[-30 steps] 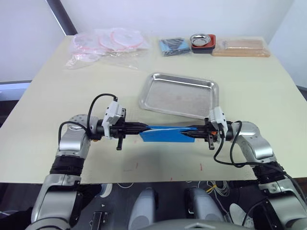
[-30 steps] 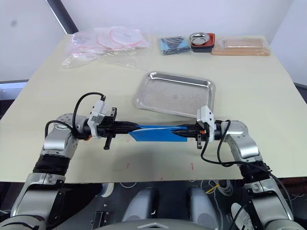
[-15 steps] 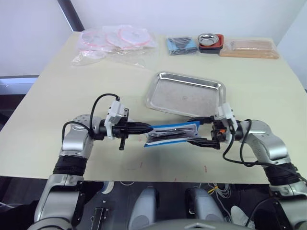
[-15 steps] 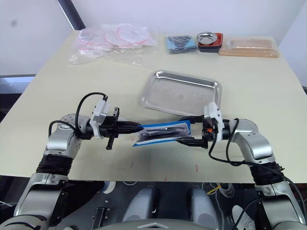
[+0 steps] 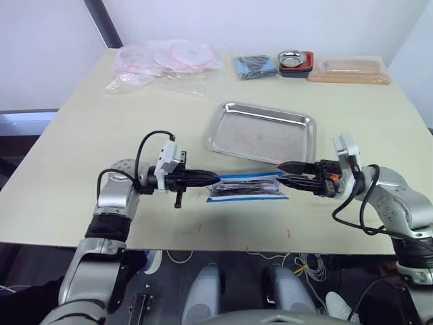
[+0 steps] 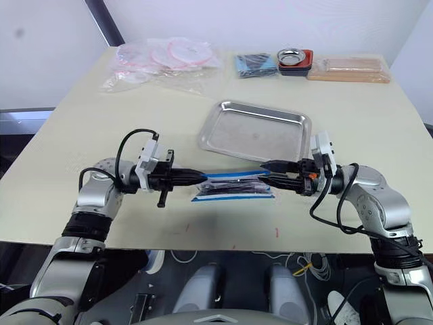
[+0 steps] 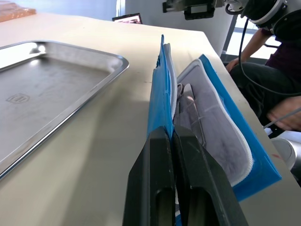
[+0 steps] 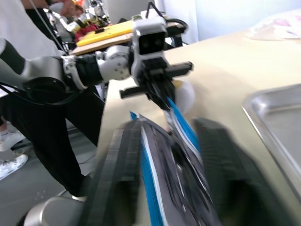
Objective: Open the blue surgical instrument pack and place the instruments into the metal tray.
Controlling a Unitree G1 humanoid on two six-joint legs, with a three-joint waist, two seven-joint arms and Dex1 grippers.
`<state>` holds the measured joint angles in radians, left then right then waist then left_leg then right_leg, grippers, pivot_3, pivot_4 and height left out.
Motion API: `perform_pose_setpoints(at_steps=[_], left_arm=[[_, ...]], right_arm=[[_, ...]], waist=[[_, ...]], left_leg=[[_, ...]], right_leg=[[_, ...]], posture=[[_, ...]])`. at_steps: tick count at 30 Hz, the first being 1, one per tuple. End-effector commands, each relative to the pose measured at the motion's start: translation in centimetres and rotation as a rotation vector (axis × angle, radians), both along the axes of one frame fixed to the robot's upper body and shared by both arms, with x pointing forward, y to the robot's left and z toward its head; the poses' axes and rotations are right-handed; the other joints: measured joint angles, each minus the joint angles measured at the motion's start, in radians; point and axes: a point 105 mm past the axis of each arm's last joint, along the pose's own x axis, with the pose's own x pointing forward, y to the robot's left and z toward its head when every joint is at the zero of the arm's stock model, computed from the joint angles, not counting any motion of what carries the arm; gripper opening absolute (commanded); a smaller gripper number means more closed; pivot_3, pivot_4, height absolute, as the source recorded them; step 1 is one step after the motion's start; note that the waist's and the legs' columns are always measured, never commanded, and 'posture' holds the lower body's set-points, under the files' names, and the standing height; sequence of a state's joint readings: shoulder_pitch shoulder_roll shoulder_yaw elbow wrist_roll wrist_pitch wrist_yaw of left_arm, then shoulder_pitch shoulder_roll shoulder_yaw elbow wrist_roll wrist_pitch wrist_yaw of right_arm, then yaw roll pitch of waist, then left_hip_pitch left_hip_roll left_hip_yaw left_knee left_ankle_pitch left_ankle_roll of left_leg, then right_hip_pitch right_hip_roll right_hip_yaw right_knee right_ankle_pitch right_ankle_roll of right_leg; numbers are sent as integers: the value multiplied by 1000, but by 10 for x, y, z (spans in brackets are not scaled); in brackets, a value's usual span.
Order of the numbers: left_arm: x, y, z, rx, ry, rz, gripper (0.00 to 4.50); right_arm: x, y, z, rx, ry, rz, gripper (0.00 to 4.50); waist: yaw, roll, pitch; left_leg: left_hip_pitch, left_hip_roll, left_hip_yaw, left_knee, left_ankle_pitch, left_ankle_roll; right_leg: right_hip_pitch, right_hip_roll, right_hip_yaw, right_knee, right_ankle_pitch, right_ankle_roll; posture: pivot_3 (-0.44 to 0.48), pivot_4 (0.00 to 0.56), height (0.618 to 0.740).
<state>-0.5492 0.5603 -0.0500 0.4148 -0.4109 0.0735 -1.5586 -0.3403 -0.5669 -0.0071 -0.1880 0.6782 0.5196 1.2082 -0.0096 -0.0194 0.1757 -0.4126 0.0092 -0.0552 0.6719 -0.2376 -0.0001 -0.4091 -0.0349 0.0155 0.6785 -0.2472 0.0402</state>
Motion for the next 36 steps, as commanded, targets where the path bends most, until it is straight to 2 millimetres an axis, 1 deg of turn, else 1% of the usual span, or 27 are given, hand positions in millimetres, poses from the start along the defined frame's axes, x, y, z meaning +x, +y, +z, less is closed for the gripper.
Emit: perform_pose_setpoints(at_steps=[1,3,6,8,10,12,15,17,19,25,30,33,36], left_arm=[[-4,-9,4,-3,-18,-78,0],[-4,-11,5,-7,-16,-90,0],[-3,-14,5,-5,-15,-100,0],[-3,-14,5,-5,-10,-100,0],[-2,-15,4,-6,-5,-98,0],[-1,-15,3,-8,15,-88,0],[1,-15,0,-4,48,-74,0],[10,-16,-1,-11,86,-27,0],[17,-18,-5,25,86,-6,0],[31,-21,-20,164,46,-10,0],[42,-19,-28,223,35,24,0],[46,-19,-34,261,17,41,0],[44,-19,-42,293,8,31,0]], right_arm=[[-5,3,-6,-39,-18,11,45],[-4,3,-13,-70,-15,3,45],[-6,1,-29,-150,-6,11,45],[-8,0,-35,-176,0,15,45],[-10,-1,-40,-203,8,19,45],[-14,-4,-51,-250,18,30,45],[-19,-5,-59,-280,25,47,45],[-22,-5,-65,-298,29,55,45],[-24,-3,-68,-300,33,60,45],[-30,1,-76,-308,40,72,45],[-33,0,-79,-313,44,68,45],[-34,0,-82,-321,42,59,45],[-36,0,-86,-327,47,54,45]], waist=[[-1,0,0],[-2,0,0],[-2,0,0],[-2,0,0],[-3,0,0],[-2,0,0],[-3,0,0],[-2,0,0],[1,0,0],[0,0,0],[-5,0,0],[-7,0,0],[-7,0,0]], left_leg=[[0,0,0,0,0,0],[0,0,1,0,0,0],[-1,0,1,0,0,0],[-1,0,1,0,0,0],[0,0,1,0,0,0],[0,0,1,0,0,0],[0,0,1,0,0,0],[0,0,2,0,0,0],[0,0,1,0,0,0],[0,0,1,0,0,0],[0,0,2,0,0,0],[0,0,2,0,0,0],[0,0,2,0,0,0]], right_leg=[[0,0,0,0,0,0],[0,0,1,0,0,0],[0,0,1,0,0,0],[0,0,1,0,0,0],[0,0,1,0,0,0],[0,0,1,0,0,0],[0,0,1,0,0,0],[0,0,1,0,0,0],[0,0,1,0,0,0],[0,0,1,0,0,0],[0,0,2,-1,0,0],[0,1,2,0,0,0],[0,1,2,0,0,0]], posture=[[0,150,740],[0,150,740],[0,150,740],[0,150,740],[0,150,740],[0,150,740],[0,150,740],[0,150,740],[0,150,740],[0,150,740],[0,150,740],[0,150,740],[0,150,740]])
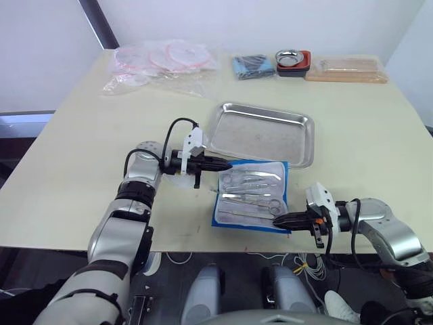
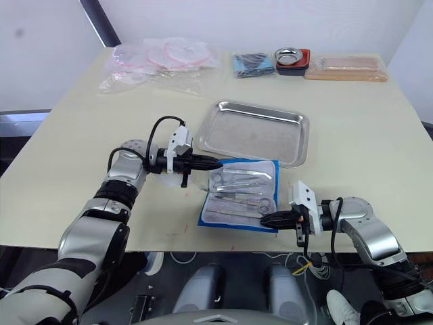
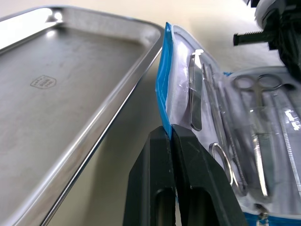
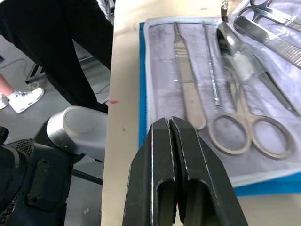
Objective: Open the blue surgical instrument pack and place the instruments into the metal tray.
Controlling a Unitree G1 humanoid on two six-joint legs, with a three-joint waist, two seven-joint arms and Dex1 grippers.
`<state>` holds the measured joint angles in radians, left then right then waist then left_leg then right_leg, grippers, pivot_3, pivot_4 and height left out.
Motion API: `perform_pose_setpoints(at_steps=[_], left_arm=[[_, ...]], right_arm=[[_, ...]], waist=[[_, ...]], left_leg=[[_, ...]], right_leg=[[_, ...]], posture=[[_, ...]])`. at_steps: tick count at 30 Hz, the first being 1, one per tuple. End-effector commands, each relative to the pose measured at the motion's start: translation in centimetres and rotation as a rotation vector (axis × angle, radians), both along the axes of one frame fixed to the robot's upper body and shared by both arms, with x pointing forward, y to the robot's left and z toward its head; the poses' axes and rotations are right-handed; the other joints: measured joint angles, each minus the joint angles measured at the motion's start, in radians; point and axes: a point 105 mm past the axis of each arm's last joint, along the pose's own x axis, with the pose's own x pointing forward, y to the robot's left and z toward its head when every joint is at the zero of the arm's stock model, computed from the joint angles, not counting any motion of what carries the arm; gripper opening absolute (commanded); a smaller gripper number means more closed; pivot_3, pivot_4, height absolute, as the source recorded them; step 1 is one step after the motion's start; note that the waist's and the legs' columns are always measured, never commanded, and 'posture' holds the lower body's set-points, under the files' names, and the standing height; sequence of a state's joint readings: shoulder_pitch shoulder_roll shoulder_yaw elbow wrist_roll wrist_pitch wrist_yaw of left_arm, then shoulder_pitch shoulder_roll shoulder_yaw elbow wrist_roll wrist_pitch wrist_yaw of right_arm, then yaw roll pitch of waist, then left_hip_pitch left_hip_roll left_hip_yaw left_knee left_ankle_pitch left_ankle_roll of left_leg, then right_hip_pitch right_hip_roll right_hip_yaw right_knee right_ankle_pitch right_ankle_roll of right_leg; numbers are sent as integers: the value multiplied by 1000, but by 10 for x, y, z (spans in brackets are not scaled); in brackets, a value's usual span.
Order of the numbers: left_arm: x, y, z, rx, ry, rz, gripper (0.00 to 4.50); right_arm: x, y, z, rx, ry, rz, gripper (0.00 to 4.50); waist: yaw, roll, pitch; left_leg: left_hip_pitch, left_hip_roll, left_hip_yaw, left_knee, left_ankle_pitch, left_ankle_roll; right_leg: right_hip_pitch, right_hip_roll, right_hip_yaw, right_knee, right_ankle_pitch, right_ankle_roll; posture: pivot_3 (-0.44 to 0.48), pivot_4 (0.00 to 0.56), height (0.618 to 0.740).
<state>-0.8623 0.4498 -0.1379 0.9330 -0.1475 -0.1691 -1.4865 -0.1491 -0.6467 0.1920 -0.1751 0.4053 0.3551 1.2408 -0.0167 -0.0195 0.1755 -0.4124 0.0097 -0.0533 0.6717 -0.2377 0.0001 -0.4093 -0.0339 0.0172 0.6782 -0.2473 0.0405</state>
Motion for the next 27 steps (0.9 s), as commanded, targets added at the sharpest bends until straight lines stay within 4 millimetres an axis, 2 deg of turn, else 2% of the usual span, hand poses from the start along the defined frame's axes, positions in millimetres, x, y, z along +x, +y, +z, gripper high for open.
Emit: perform_pose_setpoints(at_steps=[1,6,17,22,27], left_arm=[[-9,1,-26,94,53,-37,0],[-9,2,-28,101,59,-32,0],[2,19,-28,108,34,115,0],[-3,17,-29,63,48,158,0],[-7,19,-29,37,55,213,0]], right_arm=[[-5,4,2,8,-27,15,45],[-6,5,0,3,-26,17,45],[-13,13,1,6,-50,50,45],[-9,10,-4,-36,-84,42,45],[-6,6,-6,-67,-110,39,45]], waist=[[0,0,0],[0,1,0],[-4,2,-1],[-11,2,-1],[-19,2,-1]], left_leg=[[0,0,0,0,0,0],[1,0,1,0,0,0],[4,1,2,0,0,0],[17,2,4,-3,0,0],[18,2,4,-3,0,0]], right_leg=[[0,0,0,0,0,0],[0,0,1,0,0,0],[0,2,3,2,-2,3],[11,3,5,1,-2,4],[12,3,6,1,-2,4]], posture=[[0,150,740],[0,150,740],[0,150,740],[0,150,740],[0,150,740]])
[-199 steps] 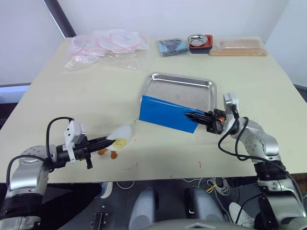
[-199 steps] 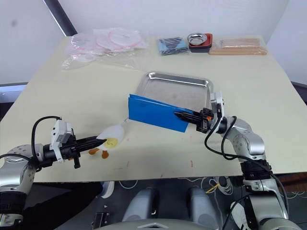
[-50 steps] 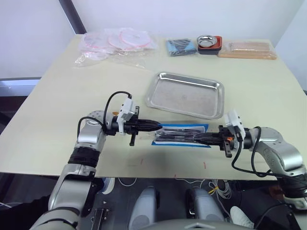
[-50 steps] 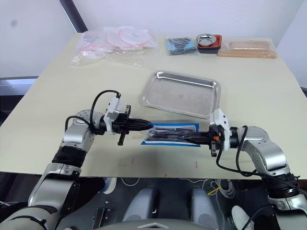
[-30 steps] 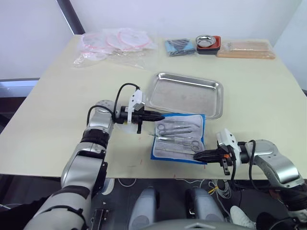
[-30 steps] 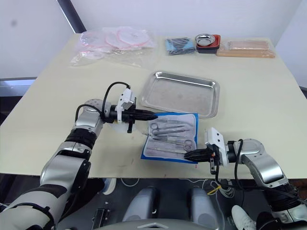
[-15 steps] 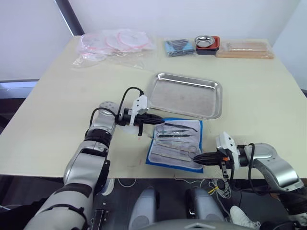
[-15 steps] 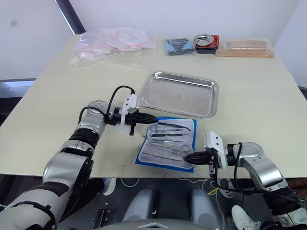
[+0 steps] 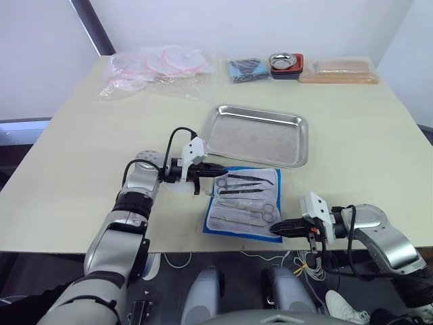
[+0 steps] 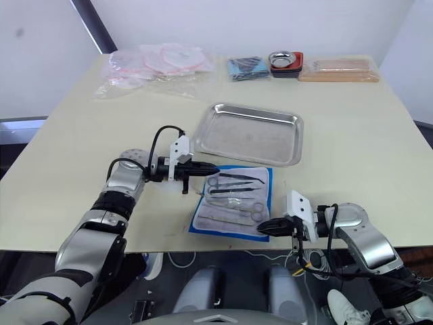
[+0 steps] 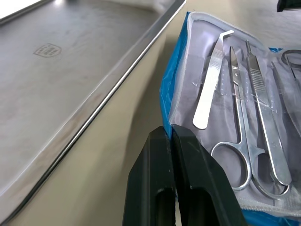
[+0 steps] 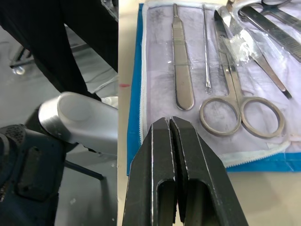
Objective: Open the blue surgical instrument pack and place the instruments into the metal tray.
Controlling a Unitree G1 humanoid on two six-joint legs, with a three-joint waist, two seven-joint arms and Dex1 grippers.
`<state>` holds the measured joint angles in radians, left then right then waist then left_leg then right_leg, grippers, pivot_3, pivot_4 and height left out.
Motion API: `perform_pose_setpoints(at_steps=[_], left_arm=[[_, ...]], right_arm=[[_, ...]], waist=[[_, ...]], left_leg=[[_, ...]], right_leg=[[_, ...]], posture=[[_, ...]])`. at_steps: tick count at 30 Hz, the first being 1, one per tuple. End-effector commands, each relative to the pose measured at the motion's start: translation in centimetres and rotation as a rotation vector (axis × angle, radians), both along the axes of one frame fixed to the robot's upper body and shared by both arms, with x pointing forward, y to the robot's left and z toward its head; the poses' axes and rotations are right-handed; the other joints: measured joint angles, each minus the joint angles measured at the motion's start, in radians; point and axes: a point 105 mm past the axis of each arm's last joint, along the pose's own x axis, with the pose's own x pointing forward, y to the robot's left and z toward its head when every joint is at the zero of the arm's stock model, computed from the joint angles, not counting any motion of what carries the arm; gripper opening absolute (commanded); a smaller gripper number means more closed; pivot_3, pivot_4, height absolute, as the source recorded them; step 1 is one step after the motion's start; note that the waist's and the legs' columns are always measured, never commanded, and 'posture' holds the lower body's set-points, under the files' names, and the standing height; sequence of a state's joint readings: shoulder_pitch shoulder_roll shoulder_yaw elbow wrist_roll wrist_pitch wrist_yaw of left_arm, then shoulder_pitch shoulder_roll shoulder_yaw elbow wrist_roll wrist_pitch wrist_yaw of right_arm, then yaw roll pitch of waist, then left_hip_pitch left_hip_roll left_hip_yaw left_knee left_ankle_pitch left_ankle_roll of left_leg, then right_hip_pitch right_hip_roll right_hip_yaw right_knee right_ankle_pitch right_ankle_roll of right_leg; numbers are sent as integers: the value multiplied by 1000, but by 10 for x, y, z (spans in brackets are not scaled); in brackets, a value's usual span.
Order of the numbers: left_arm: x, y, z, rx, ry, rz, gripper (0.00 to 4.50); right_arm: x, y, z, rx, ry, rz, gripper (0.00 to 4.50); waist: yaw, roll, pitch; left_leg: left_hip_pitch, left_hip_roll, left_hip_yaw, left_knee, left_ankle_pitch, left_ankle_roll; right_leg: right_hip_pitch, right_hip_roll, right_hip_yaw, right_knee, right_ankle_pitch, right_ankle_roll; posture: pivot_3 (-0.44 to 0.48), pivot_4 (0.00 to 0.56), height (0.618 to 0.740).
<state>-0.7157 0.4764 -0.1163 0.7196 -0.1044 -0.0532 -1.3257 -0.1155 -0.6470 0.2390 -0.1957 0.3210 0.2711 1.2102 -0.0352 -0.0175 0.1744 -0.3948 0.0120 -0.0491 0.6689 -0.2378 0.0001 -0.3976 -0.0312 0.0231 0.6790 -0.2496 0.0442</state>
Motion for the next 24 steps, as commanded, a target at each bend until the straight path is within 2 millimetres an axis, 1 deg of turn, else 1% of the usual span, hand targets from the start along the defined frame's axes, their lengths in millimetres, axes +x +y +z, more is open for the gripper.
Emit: perform_pose_setpoints(at_steps=[1,3,8,14,18,24], left_arm=[[-6,6,-13,-15,64,62,0],[-9,4,-15,-18,70,66,0],[-11,0,-17,-30,82,76,0],[-9,6,-15,-11,87,117,0],[-8,8,-13,-15,88,151,0],[-20,5,-13,-15,112,177,0]], right_arm=[[2,0,6,-5,-42,17,45],[3,0,6,-6,-45,24,45],[1,6,-1,-38,-53,46,45],[3,12,0,-42,-81,32,45],[7,11,4,-40,-105,12,45],[6,8,2,-54,-110,-5,45]], waist=[[-1,0,0],[-1,0,0],[0,0,0],[-1,0,0],[-2,0,0],[-4,0,0]], left_leg=[[0,0,0,0,0,0],[0,0,0,0,0,0],[0,0,0,0,0,0],[0,0,0,0,0,0],[0,0,0,0,0,0],[0,0,0,0,0,0]], right_leg=[[0,0,0,0,0,0],[0,0,0,0,0,0],[0,0,0,0,0,0],[0,0,0,-1,0,0],[0,0,0,-1,0,0],[0,0,1,-1,0,0]], posture=[[0,150,740],[0,150,740],[0,150,740],[0,150,740],[0,150,740],[0,150,740]])
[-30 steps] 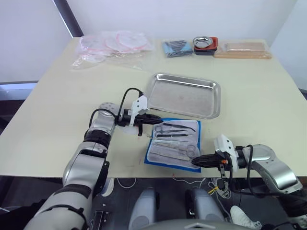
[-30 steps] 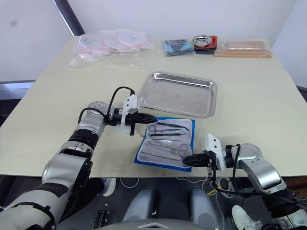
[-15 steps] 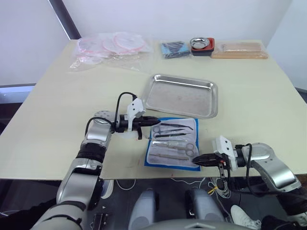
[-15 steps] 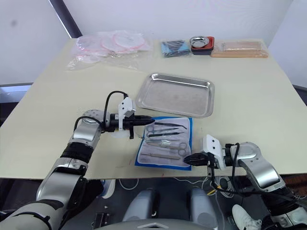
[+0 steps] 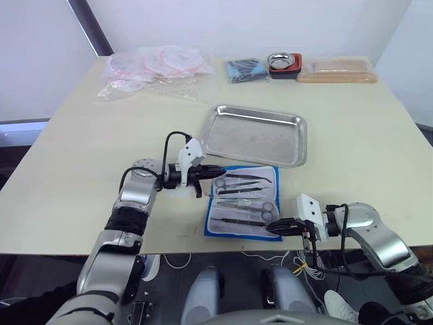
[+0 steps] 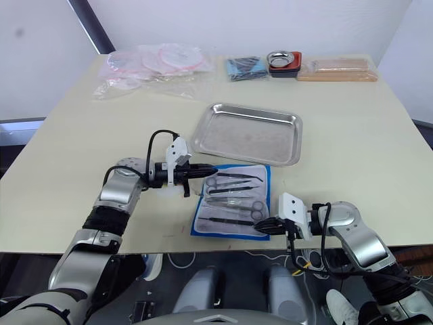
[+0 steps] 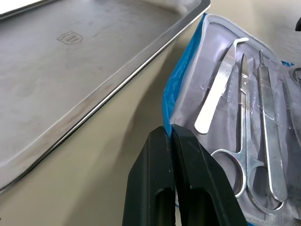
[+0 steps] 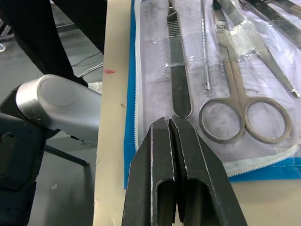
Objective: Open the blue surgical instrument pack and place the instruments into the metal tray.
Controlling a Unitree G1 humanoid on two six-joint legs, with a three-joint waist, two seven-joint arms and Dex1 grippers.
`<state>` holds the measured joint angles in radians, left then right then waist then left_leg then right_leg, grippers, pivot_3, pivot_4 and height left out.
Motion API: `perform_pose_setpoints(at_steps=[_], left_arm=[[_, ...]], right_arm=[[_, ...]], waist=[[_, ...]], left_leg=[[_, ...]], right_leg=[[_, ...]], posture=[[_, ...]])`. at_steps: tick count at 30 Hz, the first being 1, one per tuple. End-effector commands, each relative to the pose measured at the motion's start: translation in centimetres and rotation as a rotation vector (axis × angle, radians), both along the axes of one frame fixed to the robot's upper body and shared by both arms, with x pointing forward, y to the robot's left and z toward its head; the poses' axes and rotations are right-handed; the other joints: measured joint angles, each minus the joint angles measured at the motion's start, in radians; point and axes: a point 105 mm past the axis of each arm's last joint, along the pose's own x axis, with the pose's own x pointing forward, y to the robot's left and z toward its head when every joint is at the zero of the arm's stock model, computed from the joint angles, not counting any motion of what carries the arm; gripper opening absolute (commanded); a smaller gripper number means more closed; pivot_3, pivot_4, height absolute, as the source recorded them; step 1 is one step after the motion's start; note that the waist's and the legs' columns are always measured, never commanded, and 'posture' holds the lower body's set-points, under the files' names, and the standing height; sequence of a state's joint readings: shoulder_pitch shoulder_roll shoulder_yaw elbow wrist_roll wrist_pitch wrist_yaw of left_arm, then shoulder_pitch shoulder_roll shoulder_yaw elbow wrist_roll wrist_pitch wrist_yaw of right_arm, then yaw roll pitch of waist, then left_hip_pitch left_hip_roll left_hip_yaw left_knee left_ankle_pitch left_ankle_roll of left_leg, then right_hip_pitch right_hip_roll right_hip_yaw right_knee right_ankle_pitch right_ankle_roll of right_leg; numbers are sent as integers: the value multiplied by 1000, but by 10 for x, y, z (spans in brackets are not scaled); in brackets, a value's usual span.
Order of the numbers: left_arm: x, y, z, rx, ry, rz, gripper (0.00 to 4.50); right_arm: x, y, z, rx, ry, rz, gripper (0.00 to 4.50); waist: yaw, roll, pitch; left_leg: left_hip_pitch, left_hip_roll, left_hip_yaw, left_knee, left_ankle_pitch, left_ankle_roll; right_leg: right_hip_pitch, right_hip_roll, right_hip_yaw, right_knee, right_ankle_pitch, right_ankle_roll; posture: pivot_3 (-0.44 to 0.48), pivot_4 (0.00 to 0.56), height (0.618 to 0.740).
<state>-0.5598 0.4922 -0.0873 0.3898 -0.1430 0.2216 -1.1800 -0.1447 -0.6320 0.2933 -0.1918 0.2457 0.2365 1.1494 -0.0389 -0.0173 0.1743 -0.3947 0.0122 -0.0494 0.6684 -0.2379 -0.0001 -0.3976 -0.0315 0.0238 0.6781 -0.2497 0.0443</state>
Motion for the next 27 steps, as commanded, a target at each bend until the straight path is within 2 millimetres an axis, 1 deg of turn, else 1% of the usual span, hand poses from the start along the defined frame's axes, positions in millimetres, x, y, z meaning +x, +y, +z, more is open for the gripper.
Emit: perform_pose_setpoints(at_steps=[1,8,17,23,27], left_arm=[[-11,4,-15,17,71,36,0],[-18,1,-21,20,97,48,0],[-15,1,-21,15,92,57,0],[-10,3,-18,18,72,68,0],[-6,5,-14,-32,83,108,0]], right_arm=[[-1,-3,6,-5,-36,-4,45],[-5,-5,6,-7,-32,1,45],[-5,-2,-3,-34,-8,10,45],[-5,2,-7,-43,12,3,45],[-6,0,-8,-46,34,7,45]], waist=[[0,0,0],[1,0,0],[1,0,0],[1,0,0],[1,0,0]], left_leg=[[0,0,0,0,0,0],[0,0,0,-1,0,0],[0,0,0,-1,0,0],[0,0,0,-1,0,0],[0,0,0,-1,0,0]], right_leg=[[0,0,0,0,0,0],[0,-1,1,-1,0,0],[0,-1,1,-1,0,0],[0,-1,0,-1,0,0],[0,-1,0,-1,0,0]], posture=[[0,150,740],[0,150,740],[0,150,740],[0,150,740],[0,150,740]])
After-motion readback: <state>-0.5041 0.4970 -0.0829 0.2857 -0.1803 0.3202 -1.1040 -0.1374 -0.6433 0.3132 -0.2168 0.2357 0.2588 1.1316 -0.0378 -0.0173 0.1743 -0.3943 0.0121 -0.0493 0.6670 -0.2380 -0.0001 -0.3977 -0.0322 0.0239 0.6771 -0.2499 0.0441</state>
